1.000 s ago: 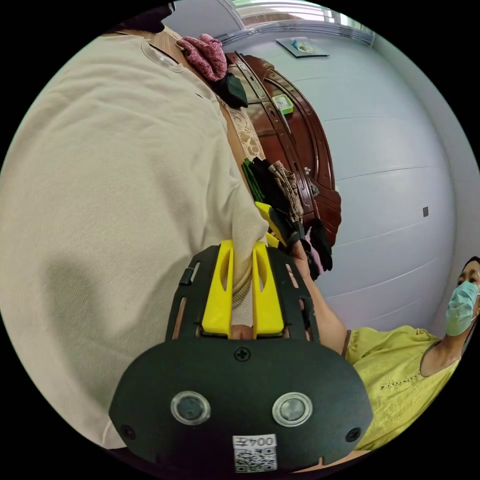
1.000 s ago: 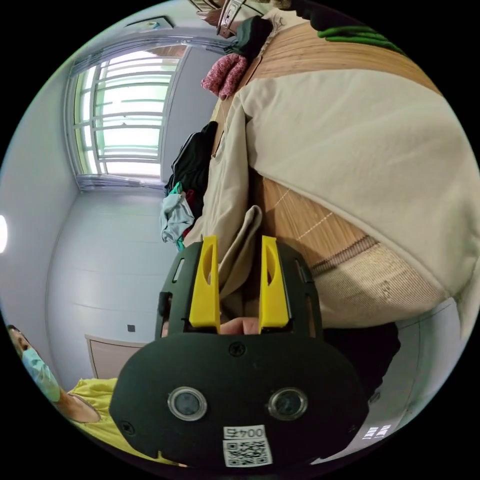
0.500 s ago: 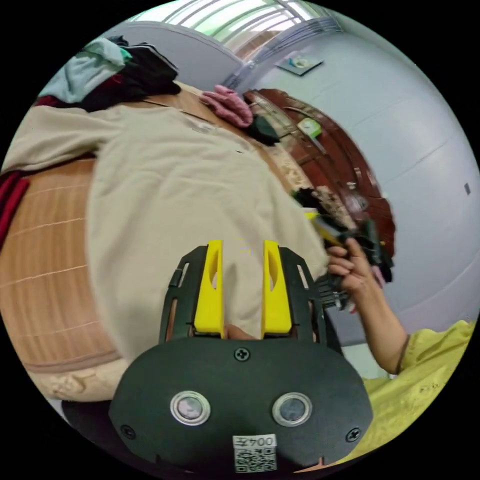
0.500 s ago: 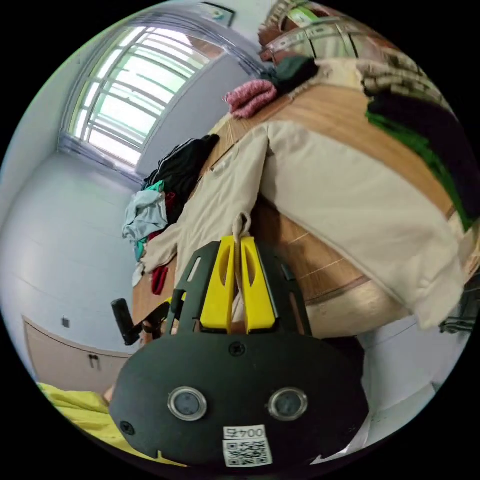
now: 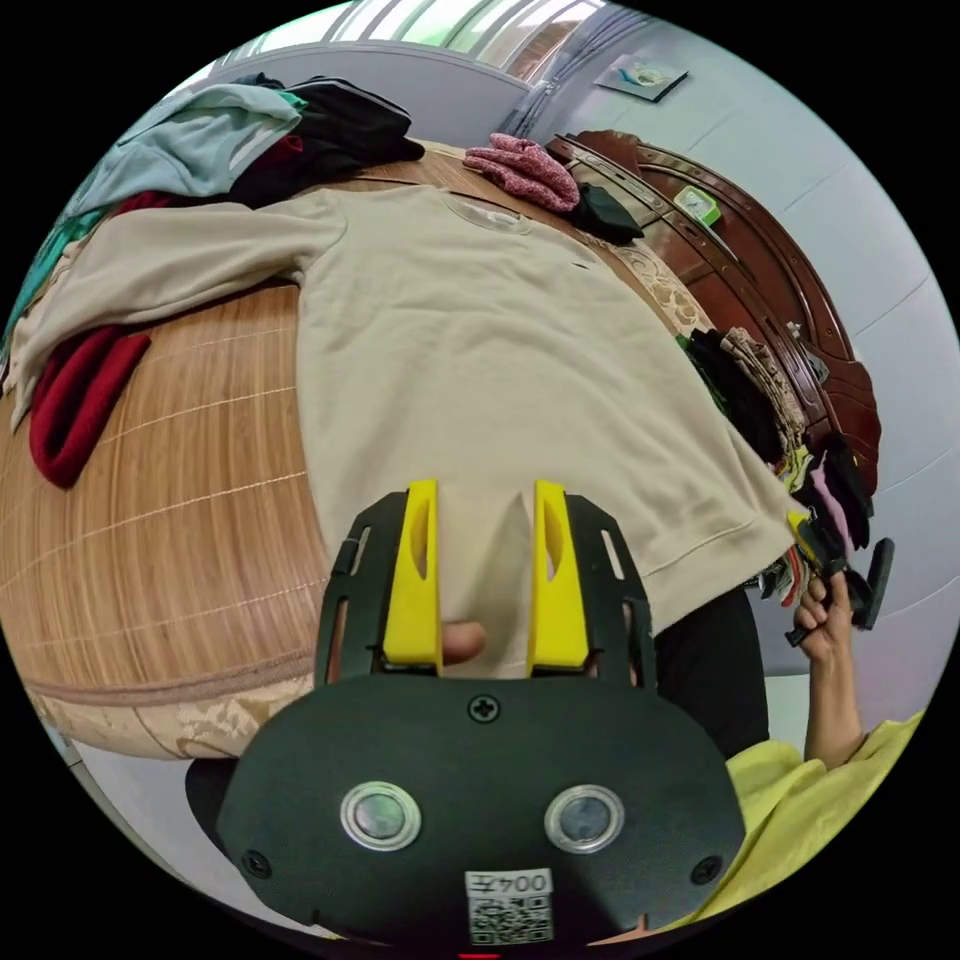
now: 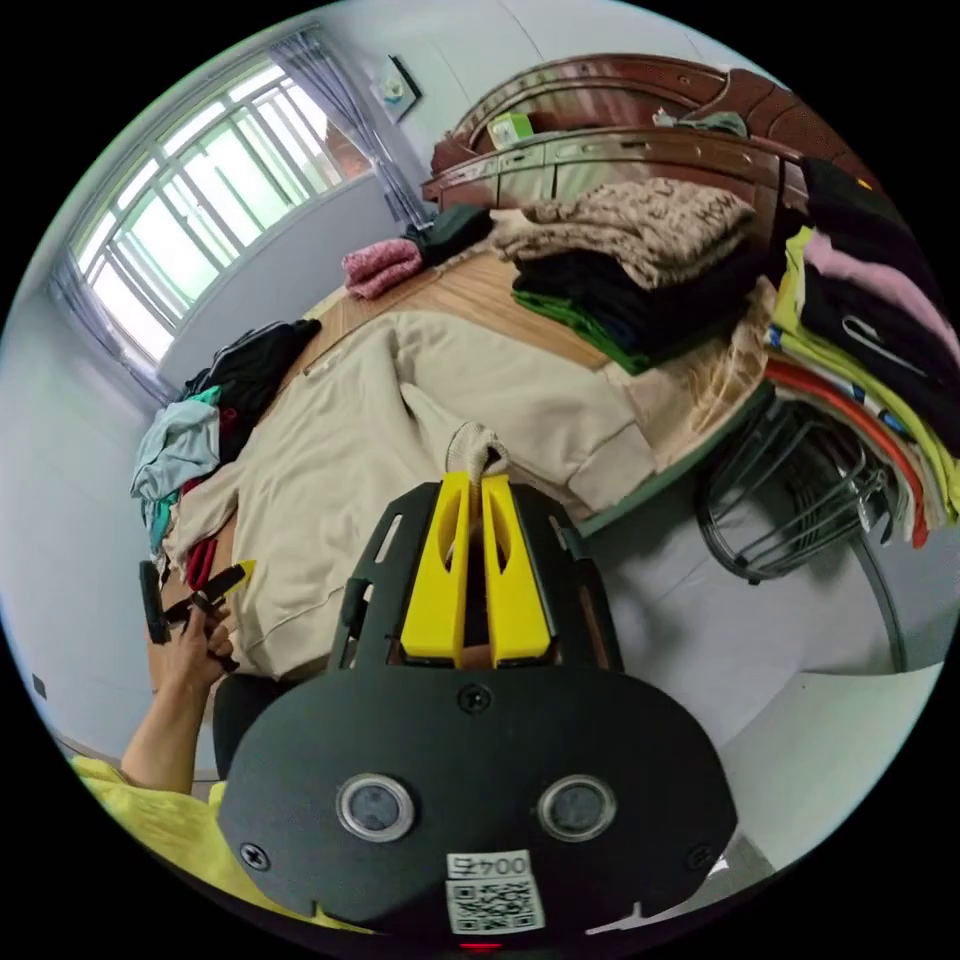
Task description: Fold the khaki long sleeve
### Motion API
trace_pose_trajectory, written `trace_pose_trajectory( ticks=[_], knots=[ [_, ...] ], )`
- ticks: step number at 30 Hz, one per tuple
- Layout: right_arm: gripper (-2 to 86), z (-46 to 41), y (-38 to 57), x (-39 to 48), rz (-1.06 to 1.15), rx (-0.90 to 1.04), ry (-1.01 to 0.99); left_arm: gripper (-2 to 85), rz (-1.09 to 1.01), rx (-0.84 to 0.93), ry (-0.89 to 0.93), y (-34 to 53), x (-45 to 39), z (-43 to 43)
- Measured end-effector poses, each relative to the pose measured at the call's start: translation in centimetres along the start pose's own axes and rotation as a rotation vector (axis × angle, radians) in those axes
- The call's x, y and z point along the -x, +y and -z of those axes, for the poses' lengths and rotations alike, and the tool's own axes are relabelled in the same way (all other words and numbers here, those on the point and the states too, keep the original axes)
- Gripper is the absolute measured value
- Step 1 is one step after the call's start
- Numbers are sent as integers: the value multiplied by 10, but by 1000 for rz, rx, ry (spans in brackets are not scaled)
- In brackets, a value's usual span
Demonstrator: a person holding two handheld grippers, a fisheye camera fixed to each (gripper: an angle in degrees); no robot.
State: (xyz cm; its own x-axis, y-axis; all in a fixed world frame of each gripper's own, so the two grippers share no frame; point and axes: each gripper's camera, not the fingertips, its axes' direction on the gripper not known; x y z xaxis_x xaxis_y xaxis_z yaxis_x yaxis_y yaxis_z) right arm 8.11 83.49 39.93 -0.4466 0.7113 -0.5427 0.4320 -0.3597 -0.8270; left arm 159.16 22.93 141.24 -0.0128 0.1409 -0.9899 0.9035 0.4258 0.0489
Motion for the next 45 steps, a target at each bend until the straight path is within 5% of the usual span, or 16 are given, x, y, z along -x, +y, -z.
trace_pose_trajectory(
  ticks=[8, 13, 27, 33, 45],
  knots=[
    [24, -18, 14, -5, -97, 36, -102, 136, 1, 12, -159, 72, 37, 81],
    [28, -14, 21, 7, -95, 32, -117, 106, 25, 8, -100, 92, 37, 73],
    [29, 16, 20, 10, -112, 43, -160, 114, 62, -15, -93, 74, 16, 61],
    [29, 36, 9, 3, -125, 52, -168, 50, -29, -1, -249, 64, -22, 56],
    [27, 95, -4, -24, -78, 240, -276, 31, 1, 63, -205, 45, 21, 129]
  ],
)
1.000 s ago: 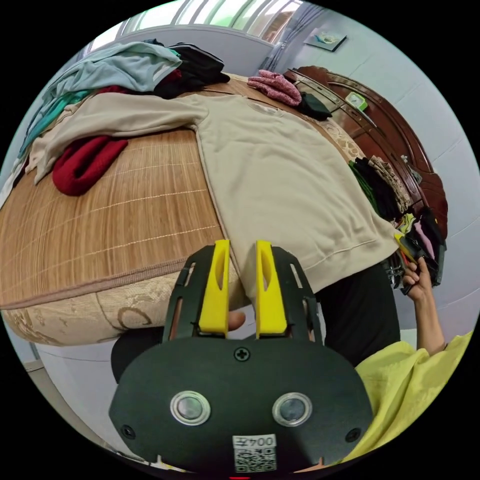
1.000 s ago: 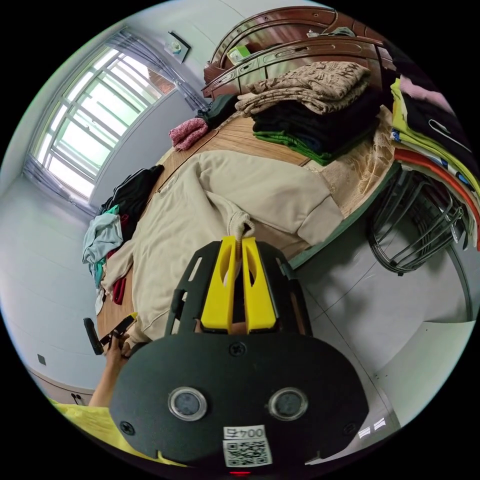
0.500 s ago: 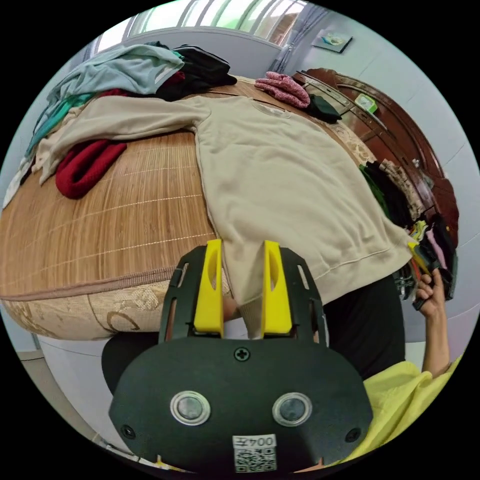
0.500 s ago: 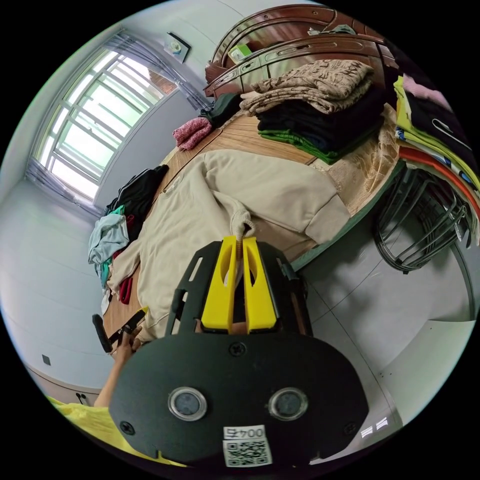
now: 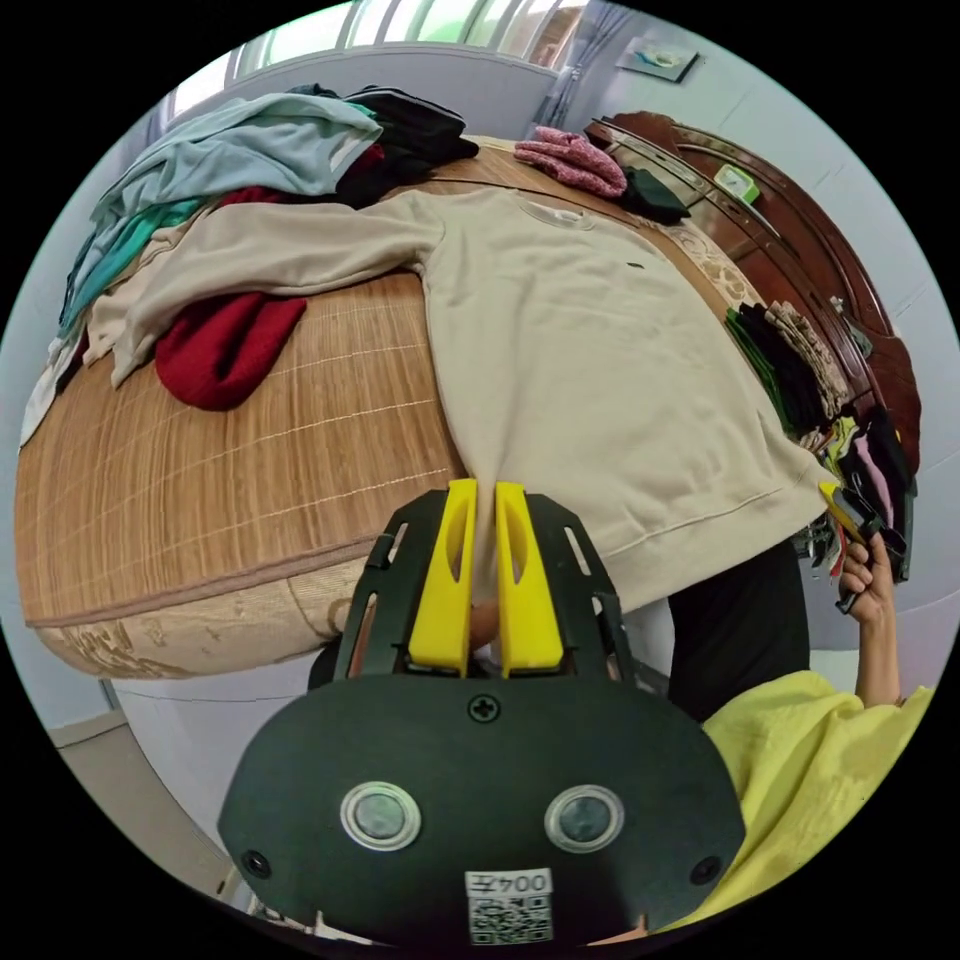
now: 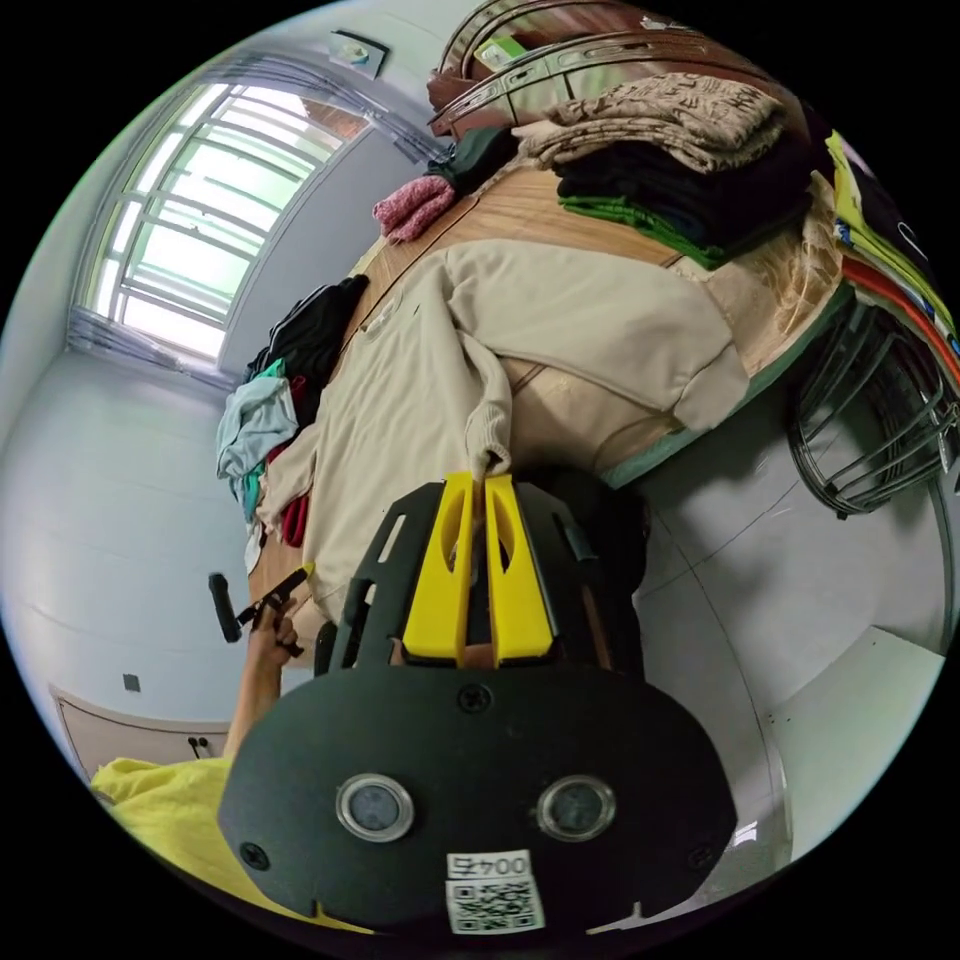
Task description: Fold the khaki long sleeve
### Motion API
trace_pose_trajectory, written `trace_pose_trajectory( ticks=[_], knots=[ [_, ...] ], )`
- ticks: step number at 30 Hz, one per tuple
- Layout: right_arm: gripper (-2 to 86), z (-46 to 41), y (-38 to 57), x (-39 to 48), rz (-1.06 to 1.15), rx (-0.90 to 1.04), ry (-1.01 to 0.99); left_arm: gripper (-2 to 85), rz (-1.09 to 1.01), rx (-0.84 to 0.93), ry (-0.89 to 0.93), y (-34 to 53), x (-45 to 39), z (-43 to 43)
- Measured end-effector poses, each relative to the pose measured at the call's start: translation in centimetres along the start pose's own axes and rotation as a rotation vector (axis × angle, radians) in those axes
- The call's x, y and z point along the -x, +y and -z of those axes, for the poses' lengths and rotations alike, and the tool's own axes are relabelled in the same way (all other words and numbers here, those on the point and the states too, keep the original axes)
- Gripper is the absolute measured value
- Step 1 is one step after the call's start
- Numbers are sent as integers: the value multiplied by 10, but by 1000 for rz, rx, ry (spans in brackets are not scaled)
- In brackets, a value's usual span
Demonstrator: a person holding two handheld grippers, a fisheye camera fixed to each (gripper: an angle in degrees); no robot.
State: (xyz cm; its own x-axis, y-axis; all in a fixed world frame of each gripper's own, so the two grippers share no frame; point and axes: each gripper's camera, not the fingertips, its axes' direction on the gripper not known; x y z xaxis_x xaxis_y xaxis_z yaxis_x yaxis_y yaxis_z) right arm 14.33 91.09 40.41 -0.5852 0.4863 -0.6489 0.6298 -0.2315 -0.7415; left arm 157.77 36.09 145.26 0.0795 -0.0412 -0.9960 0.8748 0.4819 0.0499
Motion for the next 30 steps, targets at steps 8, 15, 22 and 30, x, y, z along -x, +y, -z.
trace_pose_trajectory(
  ticks=[8, 15, 22, 30],
  knots=[
    [47, 46, 4, -40, 81, 98, -24, 64, -19, 90, -6, -10, 18, -12],
    [92, 132, -50, -152, -107, -51, -177, 97, 23, -57, -78, -10, 16, 39],
    [143, 168, -94, -296, -451, -206, -380, 103, -145, -171, 3, -65, -63, 45],
    [170, 155, -115, -421, -819, -354, -805, 93, -293, 10, -67, -163, -174, -61]
  ],
)
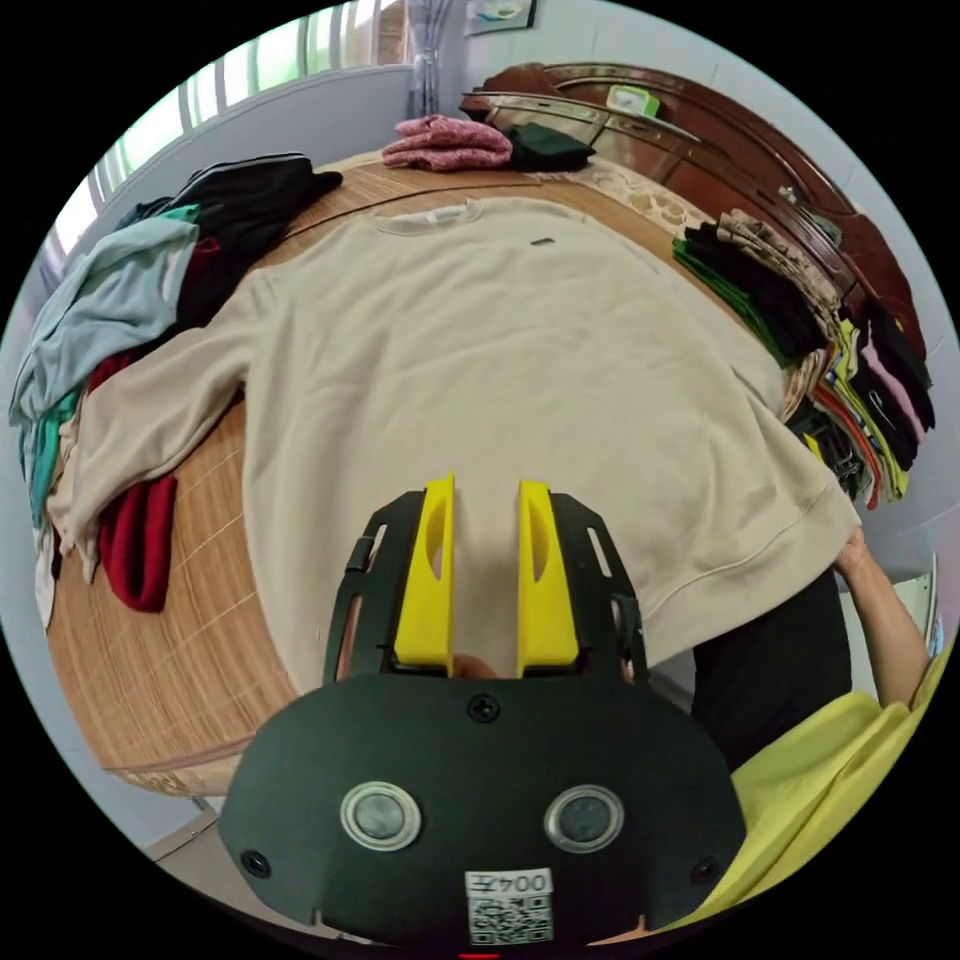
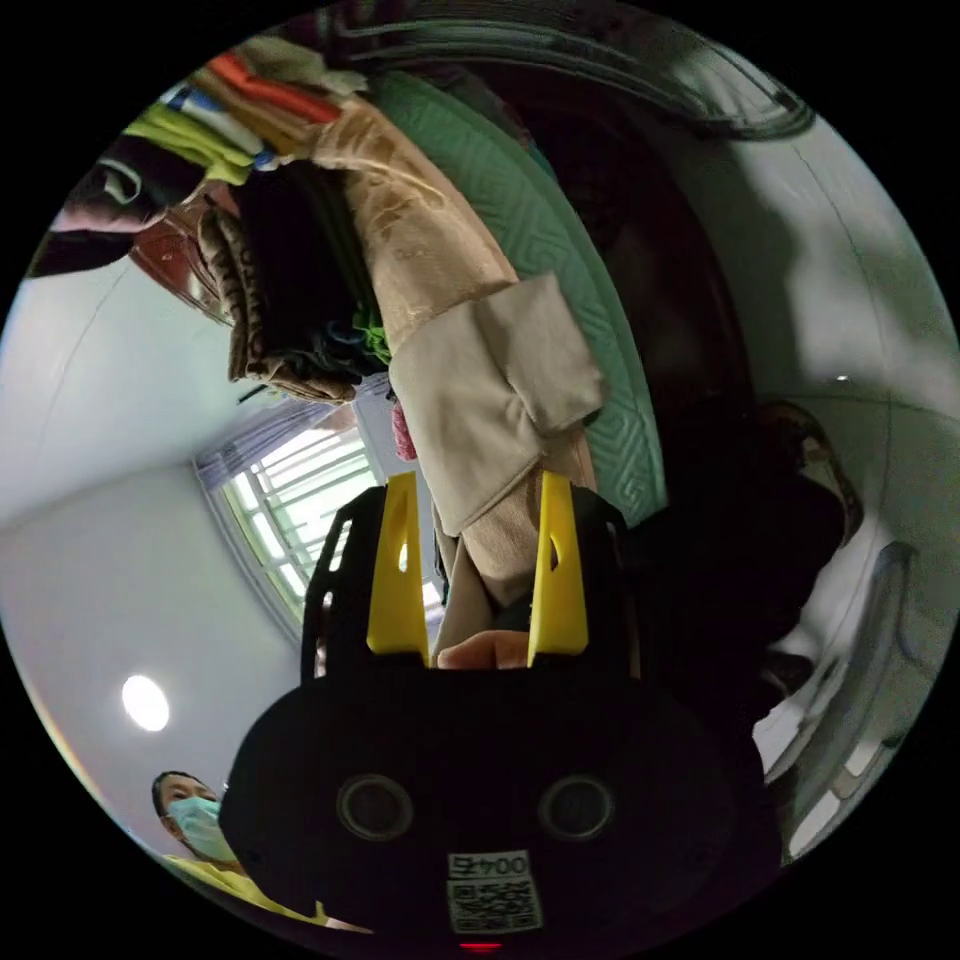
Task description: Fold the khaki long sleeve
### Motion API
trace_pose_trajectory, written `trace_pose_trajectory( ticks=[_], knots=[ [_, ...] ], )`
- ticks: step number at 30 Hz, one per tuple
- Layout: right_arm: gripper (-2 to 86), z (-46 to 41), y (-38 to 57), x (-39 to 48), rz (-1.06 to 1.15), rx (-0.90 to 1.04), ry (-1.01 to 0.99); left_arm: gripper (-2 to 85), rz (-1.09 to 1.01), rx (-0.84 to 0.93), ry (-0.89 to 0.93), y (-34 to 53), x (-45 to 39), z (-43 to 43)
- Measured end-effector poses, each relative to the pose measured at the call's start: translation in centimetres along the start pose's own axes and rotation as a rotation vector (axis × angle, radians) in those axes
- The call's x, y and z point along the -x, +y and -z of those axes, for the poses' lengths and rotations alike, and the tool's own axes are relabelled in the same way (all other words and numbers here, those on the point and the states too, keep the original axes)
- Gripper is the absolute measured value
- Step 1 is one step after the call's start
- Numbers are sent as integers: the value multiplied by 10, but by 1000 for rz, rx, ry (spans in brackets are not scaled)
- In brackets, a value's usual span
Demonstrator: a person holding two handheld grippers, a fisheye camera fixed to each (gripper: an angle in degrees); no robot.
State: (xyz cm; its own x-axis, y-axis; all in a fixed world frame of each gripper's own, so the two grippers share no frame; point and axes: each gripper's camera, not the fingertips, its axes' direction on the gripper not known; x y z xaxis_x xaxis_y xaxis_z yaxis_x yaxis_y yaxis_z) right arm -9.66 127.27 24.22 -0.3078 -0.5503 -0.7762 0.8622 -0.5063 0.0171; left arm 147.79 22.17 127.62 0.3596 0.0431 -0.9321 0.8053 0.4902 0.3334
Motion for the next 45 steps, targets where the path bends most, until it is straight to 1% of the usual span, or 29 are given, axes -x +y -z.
trace_pose_trajectory(
  ticks=[2, 4, 8, 11, 14, 17, 19, 21, 25, 28, 29, 31, 32, 33, 34, 36, 37, 39, 40, 42, 43, 45],
  knots=[
    [174, -3, -12, -1, -27, 9, -37, 91, -5, 51, 14, -24, -12, -25],
    [179, -5, -24, -1, -47, 15, -59, 90, -21, 76, -13, -33, -22, -37],
    [173, -7, -46, -8, -92, -15, -118, 89, -32, 52, -33, -38, -30, -39],
    [162, -8, -57, -14, -107, -48, -158, 87, 8, 23, -23, -36, -27, -40],
    [146, -10, -66, -19, -106, -78, -184, 89, 6, 27, -18, -41, -30, -42],
    [108, -13, -69, -21, -98, -73, -149, 88, 4, 55, -33, -50, -35, -44],
    [90, -11, -64, -21, -91, -111, -147, 88, 8, 68, -33, -55, -36, -45],
    [91, -12, -58, -22, -70, -139, -149, 88, 11, 69, -30, -56, -37, -46],
    [116, -29, -59, -25, -17, -124, -146, 87, 25, 63, -20, -58, -37, -48],
    [62, -53, -52, -29, 21, -114, -114, 88, 21, 63, -27, -59, -41, -49],
    [42, -61, -45, -28, 56, -125, -94, 87, 19, 64, -29, -60, -43, -49],
    [37, -73, -28, -20, 112, -160, -22, 87, 16, 67, -29, -61, -44, -50],
    [35, -84, -12, -5, 186, -189, 64, 87, 15, 69, -28, -62, -45, -50],
    [35, -101, 4, 14, 295, -180, 156, 88, 15, 70, -26, -62, -45, -51],
    [34, -111, 12, 26, 361, -173, 199, 88, 15, 73, -24, -63, -46, -51],
    [34, -161, 47, 76, 648, -138, 352, 88, 11, 76, -23, -64, -48, -52],
    [35, -175, 55, 88, 716, -126, 383, 88, 6, 77, -25, -64, -49, -52],
    [36, -239, 87, 131, 966, -84, 464, 88, 5, 74, -23, -63, -51, -53],
    [35, -256, 93, 140, 1016, -71, 484, 88, 9, 71, -20, -62, -52, -53],
    [34, -327, 117, 168, 1194, -60, 565, 87, 11, 64, -18, -59, -54, -53],
    [34, -344, 122, 172, 1231, -64, 584, 87, 13, 61, -18, -58, -56, -53],
    [37, -415, 131, 177, 1311, -34, 686, 86, 14, 58, -20, -56, -59, -53]
  ],
)
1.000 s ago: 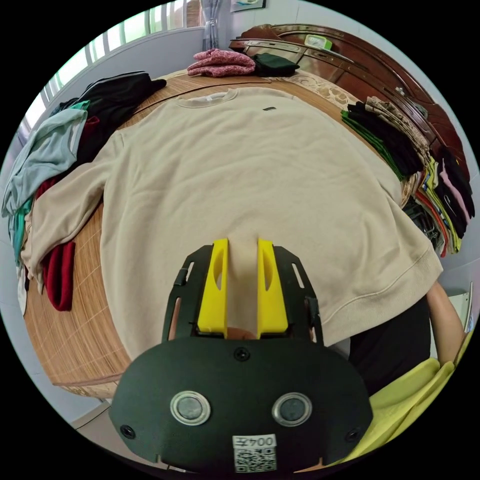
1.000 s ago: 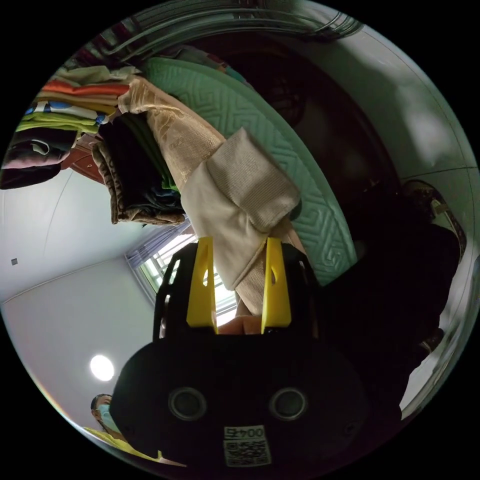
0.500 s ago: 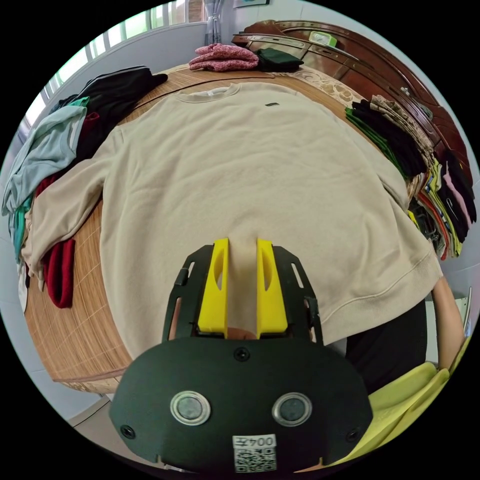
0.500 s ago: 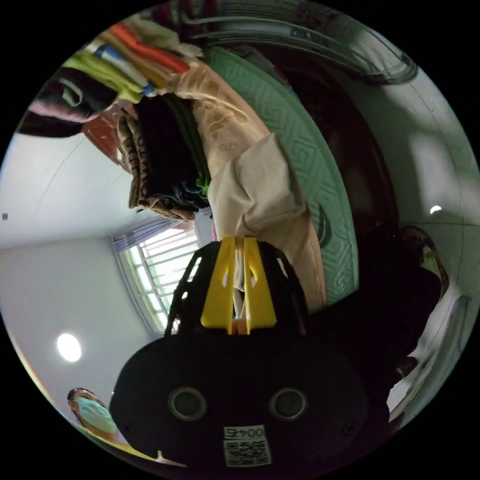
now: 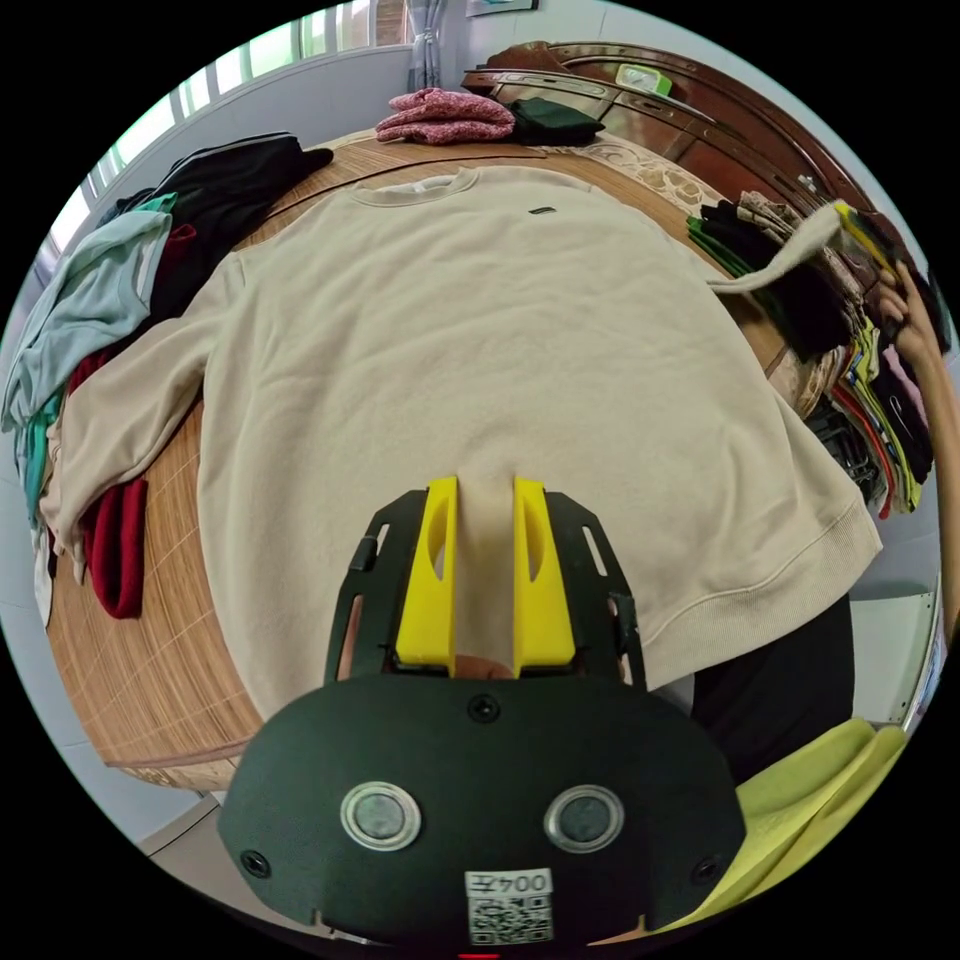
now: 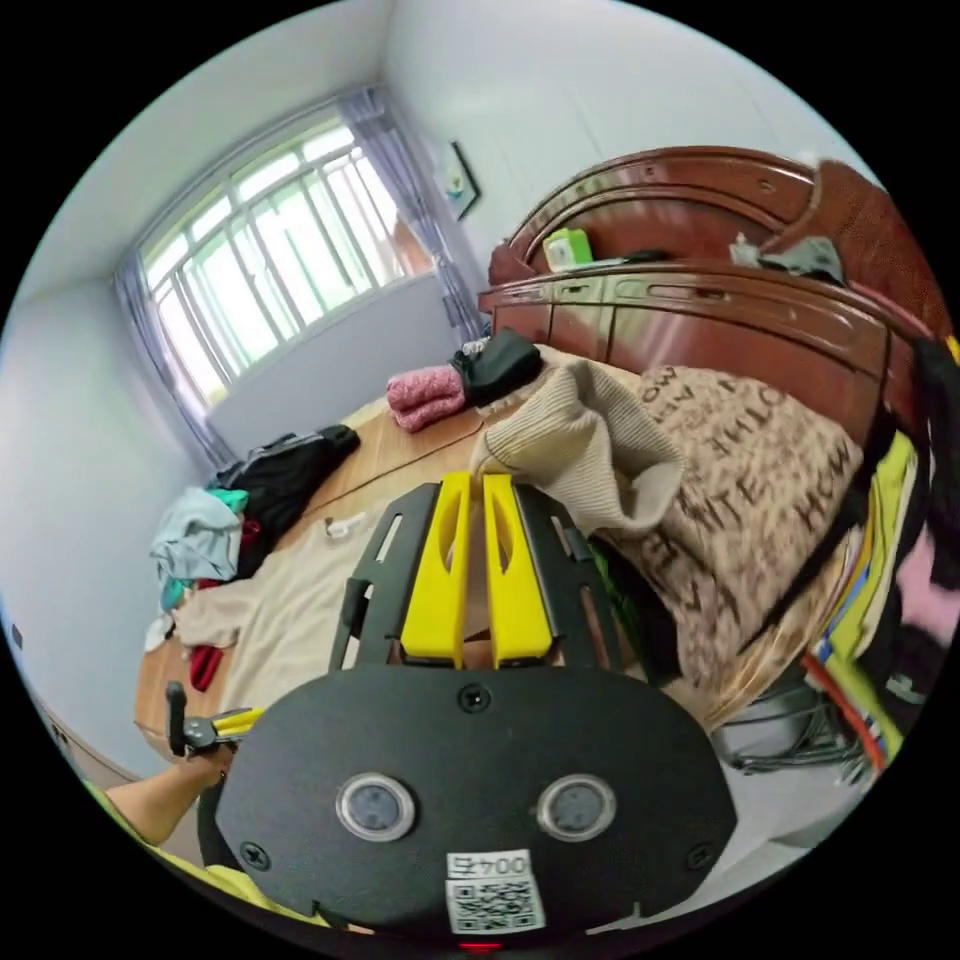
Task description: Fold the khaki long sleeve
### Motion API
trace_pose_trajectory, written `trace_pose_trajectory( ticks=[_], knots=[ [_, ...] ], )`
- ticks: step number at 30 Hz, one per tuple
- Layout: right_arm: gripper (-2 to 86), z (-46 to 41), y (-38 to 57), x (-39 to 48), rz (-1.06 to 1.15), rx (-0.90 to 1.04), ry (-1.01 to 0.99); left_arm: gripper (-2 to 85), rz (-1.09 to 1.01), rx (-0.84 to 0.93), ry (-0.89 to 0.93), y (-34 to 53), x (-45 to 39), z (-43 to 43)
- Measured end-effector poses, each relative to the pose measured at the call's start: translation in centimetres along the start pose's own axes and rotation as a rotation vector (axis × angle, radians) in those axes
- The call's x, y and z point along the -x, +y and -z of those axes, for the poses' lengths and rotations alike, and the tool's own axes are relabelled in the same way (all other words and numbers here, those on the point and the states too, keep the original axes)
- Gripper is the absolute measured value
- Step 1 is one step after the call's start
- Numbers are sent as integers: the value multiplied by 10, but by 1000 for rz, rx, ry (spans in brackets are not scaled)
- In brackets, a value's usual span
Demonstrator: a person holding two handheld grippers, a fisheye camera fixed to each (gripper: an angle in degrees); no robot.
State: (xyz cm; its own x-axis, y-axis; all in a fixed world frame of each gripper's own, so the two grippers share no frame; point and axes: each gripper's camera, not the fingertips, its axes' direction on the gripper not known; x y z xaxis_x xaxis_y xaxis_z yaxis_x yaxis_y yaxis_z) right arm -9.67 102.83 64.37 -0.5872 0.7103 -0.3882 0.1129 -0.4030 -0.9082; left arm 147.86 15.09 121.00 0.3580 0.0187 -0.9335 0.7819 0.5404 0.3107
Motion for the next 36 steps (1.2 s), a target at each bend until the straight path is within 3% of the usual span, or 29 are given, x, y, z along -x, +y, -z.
trace_pose_trajectory(
  ticks=[6, 7, 10, 14, 18, 20, 28, 29, 32, 36],
  knots=[
    [63, -199, 14, 74, 167, 577, 158, 90, -2, -6, 5, 6, -10, 2],
    [68, -210, 20, 83, 195, 596, 183, 92, -8, -4, 12, 7, -11, 3],
    [67, -224, 47, 132, 317, 464, 293, 105, -43, 39, 55, 1, -8, 13],
    [74, -231, 80, 173, 352, 258, 339, 114, -26, -81, -32, -18, 29, 56],
    [79, -288, 121, 189, 233, 363, 1, 105, 39, -183, -135, -59, 78, 74],
    [78, -322, 149, 209, 239, 409, -53, 108, 39, -177, -227, -98, 94, 63],
    [86, -477, 254, 312, 412, 582, 22, 134, -13, -41, -460, -183, 98, -9],
    [88, -499, 266, 317, 424, 612, 60, 139, -7, 5, -464, -182, 104, -24],
    [87, -537, 293, 329, 463, 647, 89, 152, 55, -75, -343, -158, 132, -19],
    [77, -561, 312, 354, 522, 592, 86, 163, 70, -86, -325, -135, 163, -12]
  ],
)
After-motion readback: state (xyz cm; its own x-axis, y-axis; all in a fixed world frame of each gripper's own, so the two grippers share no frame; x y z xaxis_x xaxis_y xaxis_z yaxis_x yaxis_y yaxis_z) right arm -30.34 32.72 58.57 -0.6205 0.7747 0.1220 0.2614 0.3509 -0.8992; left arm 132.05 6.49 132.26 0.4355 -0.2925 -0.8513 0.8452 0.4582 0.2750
